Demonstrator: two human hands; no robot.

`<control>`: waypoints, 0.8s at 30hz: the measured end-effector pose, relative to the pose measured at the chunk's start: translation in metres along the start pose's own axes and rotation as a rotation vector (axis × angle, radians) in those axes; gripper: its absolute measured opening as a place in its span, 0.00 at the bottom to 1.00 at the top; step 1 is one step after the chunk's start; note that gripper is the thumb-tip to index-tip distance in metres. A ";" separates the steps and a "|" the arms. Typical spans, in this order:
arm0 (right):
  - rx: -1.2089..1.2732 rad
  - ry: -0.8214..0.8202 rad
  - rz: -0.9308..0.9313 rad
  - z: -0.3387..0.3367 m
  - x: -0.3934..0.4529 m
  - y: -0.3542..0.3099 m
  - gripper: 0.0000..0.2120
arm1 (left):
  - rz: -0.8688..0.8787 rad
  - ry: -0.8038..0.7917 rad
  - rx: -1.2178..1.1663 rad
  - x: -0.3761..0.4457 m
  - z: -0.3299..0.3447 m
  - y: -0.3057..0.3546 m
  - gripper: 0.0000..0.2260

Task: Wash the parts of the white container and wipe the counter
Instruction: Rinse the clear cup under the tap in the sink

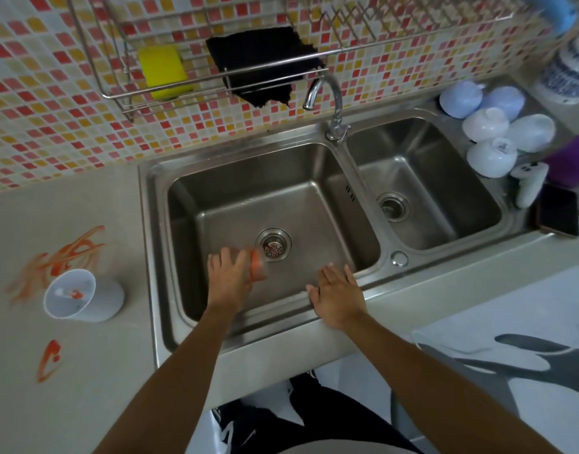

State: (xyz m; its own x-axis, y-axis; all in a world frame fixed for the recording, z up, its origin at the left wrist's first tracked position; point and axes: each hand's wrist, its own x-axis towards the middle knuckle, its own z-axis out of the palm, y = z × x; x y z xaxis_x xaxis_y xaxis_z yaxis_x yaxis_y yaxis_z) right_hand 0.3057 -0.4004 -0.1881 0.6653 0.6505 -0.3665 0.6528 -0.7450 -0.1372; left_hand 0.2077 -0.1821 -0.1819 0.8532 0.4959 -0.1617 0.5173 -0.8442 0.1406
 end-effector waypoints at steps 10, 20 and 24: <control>-0.009 0.016 -0.015 0.003 0.002 0.003 0.41 | 0.130 0.101 0.308 -0.004 0.000 -0.005 0.33; 0.061 0.009 -0.026 -0.003 -0.003 0.001 0.28 | 0.104 0.097 0.273 -0.008 -0.020 -0.013 0.33; 0.103 -0.063 0.004 -0.014 -0.003 0.001 0.26 | -0.003 0.137 0.157 0.002 -0.033 -0.006 0.25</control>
State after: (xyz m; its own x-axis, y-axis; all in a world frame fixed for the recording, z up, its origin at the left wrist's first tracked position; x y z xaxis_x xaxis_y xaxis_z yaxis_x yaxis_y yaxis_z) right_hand 0.3097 -0.4014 -0.1742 0.6416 0.6393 -0.4238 0.6072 -0.7610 -0.2285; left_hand 0.2083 -0.1696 -0.1510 0.8581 0.5128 -0.0257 0.5126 -0.8585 -0.0152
